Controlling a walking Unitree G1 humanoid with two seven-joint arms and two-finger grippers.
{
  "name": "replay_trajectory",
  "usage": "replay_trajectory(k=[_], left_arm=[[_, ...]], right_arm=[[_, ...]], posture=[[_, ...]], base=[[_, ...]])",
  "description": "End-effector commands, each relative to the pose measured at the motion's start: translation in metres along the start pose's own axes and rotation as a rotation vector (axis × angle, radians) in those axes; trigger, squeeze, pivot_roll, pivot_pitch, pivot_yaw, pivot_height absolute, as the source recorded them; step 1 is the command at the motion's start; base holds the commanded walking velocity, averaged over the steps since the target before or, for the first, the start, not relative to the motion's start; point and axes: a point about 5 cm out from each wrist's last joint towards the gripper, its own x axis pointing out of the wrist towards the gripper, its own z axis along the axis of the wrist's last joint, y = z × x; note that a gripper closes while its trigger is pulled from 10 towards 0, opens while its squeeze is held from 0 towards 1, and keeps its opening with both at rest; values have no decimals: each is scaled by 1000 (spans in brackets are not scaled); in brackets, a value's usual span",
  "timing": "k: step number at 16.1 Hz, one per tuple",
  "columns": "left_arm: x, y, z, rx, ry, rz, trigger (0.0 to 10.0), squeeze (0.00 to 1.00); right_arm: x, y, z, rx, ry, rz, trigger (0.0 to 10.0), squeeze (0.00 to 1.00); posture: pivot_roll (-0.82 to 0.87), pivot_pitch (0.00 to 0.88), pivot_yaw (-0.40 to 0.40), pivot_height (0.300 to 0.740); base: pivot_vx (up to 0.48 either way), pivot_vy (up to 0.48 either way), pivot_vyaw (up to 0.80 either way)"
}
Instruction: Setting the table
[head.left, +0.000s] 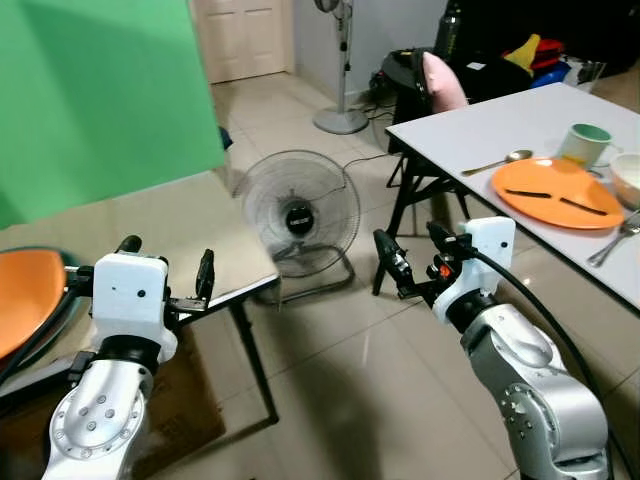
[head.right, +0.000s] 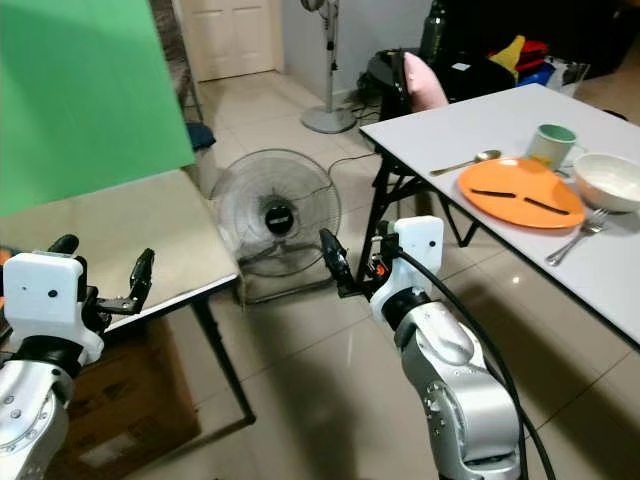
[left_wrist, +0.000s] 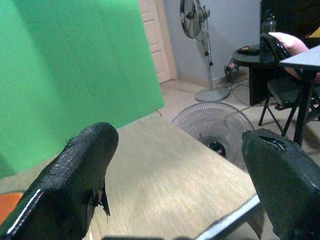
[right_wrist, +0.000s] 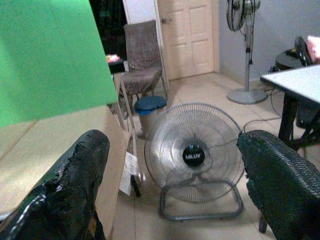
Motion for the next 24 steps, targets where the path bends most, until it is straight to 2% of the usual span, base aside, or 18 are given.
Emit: replay_trajectory(k=[1, 5, 8, 18, 24], left_arm=[[-2, 2, 4, -1, -11, 13, 10000, 0], [-4, 3, 8, -58, -28, 52, 10000, 0], [-5, 3, 12, -33, -58, 36, 10000, 0], [-7, 5, 16, -5, -62, 22, 10000, 0], [-9, 3, 16, 6, -56, 4, 10000, 0]], right_arm=[[1, 1, -3, 20, 34, 19, 10000, 0], [2, 3, -4, 17, 49, 49, 10000, 0], [3, 12, -4, -15, 73, 152, 10000, 0], [5, 21, -8, -11, 99, 231, 10000, 0], [14, 25, -7, -37, 105, 287, 10000, 0]], posture=[[-21, 23, 40, 740], [-18, 26, 33, 740], [-14, 29, 27, 740], [1, 32, 19, 740], [16, 24, 4, 740]], base=[[0, 341, 0], [0, 85, 0], [0, 0, 533], [296, 0, 800], [321, 0, 0]])
